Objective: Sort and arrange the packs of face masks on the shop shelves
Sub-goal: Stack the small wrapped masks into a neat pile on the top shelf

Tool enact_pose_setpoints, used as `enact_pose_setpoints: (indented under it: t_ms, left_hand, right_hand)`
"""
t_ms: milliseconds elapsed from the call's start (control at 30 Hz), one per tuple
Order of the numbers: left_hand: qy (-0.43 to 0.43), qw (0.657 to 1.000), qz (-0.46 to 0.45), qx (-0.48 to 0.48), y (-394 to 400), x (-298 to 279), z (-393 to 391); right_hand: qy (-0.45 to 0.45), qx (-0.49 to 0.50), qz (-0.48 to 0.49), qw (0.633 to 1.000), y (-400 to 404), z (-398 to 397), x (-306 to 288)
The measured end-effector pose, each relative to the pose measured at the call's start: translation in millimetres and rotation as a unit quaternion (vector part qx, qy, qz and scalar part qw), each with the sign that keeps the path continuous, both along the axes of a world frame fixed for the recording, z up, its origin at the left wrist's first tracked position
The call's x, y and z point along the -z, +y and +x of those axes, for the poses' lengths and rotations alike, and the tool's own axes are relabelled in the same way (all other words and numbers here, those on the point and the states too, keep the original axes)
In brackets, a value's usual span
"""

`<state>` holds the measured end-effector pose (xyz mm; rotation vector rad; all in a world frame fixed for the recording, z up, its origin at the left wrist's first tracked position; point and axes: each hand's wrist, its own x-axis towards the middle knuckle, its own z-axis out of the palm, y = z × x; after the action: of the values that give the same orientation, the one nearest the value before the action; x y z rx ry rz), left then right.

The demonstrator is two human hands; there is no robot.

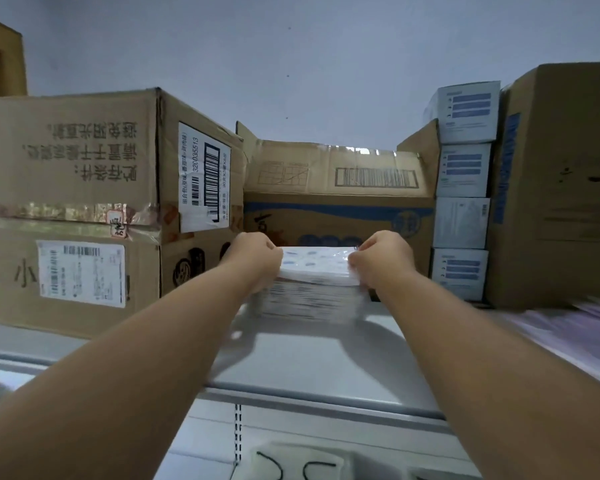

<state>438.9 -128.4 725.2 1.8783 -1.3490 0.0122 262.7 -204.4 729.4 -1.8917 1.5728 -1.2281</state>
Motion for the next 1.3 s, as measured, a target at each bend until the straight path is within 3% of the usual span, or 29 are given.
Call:
enact_pose_setpoints:
  t_ms: [100,200,300,367,433,600,700,867,1000,1100,1200,1300]
  left_hand:
    - [0.012,0.999,0.013,0.045,-4.0,18.2,6.0]
    - [0.146,0.986,-0.019,0.071,-7.8,25.0,9.4]
    - [0.342,0.936,-0.021,0.078,-8.6,23.8,10.0]
    - [0.471,0.876,0.014,0.101,-5.5,24.6,10.5]
    - [0.509,0.852,0.025,0.119,-5.2,26.5,11.9]
    - [0.515,0.852,-0.003,0.095,-9.0,29.4,18.8]
    - [0.528,0.843,0.001,0.103,-7.9,30.2,16.0]
    - [0.537,0.838,-0.003,0.092,-10.5,31.7,20.0]
    - [0.515,0.851,-0.011,0.098,-13.8,34.0,21.4]
    - [0.522,0.847,-0.006,0.102,-8.6,31.9,20.6]
    - [0.386,0.917,0.025,0.1,-12.1,34.6,25.9]
    - [0.346,0.931,0.033,0.109,-11.7,37.2,27.8]
  right_hand:
    - [0.015,0.013,0.015,1.0,-3.5,-2.1,9.0]
    - [-0.07,-0.007,0.064,0.995,5.1,-6.1,14.0]
    - [-0.264,-0.068,0.221,0.936,9.7,-0.6,18.4]
    - [-0.308,-0.109,0.238,0.914,-31.7,-1.1,40.1]
    - [-0.321,-0.137,0.239,0.906,-64.8,-2.1,54.9]
    - [-0.323,-0.095,0.225,0.914,-10.5,6.8,35.7]
    - [-0.275,-0.132,0.256,0.917,-14.0,10.7,41.6]
    - [-0.276,-0.188,0.239,0.912,-5.4,5.5,42.0]
    - [-0.171,-0.198,0.18,0.948,25.9,4.3,31.9]
    - [-0.126,-0.27,0.182,0.937,23.6,-5.8,35.9]
    - [-0.055,-0.285,0.167,0.942,16.0,-20.9,37.9]
    - [-0.012,-0.282,0.125,0.951,7.8,-29.8,40.9]
